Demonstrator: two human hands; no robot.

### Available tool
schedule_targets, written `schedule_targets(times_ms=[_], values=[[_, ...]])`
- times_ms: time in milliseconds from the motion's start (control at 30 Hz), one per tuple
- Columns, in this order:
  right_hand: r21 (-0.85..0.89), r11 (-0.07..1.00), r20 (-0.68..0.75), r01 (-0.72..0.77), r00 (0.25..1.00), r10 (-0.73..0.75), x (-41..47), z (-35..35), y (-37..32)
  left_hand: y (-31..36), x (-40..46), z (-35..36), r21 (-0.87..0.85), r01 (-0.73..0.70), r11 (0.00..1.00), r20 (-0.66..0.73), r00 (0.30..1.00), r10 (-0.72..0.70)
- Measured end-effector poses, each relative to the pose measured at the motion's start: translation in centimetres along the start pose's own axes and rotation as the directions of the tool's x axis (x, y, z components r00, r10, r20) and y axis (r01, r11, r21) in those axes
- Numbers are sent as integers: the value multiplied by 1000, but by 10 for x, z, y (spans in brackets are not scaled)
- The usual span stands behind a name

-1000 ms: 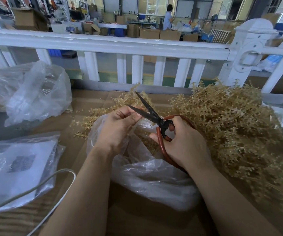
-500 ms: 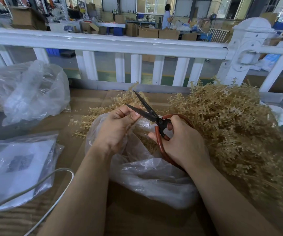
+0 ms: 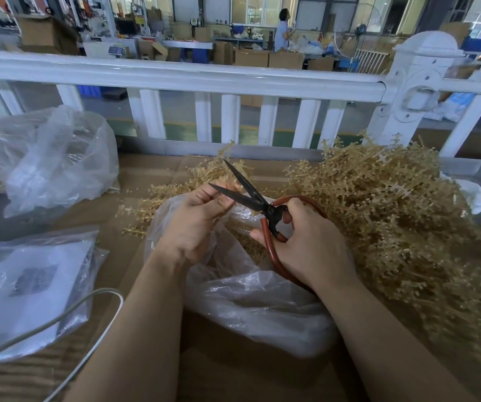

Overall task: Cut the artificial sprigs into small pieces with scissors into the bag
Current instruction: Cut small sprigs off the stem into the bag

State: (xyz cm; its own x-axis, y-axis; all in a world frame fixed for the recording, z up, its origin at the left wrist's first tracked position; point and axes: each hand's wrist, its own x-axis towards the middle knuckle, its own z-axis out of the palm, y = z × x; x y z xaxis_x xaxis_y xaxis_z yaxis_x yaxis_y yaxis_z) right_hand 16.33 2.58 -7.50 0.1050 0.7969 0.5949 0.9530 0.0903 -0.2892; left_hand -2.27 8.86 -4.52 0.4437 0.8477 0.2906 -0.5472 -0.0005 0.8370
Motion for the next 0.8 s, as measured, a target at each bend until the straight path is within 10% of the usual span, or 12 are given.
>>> schedule_targets(times_ms=[800], values=[[-29,1000,-81,8,997,-10,-4,-7,-5,-1,3,-3,26,53,998,-14,999,-53]])
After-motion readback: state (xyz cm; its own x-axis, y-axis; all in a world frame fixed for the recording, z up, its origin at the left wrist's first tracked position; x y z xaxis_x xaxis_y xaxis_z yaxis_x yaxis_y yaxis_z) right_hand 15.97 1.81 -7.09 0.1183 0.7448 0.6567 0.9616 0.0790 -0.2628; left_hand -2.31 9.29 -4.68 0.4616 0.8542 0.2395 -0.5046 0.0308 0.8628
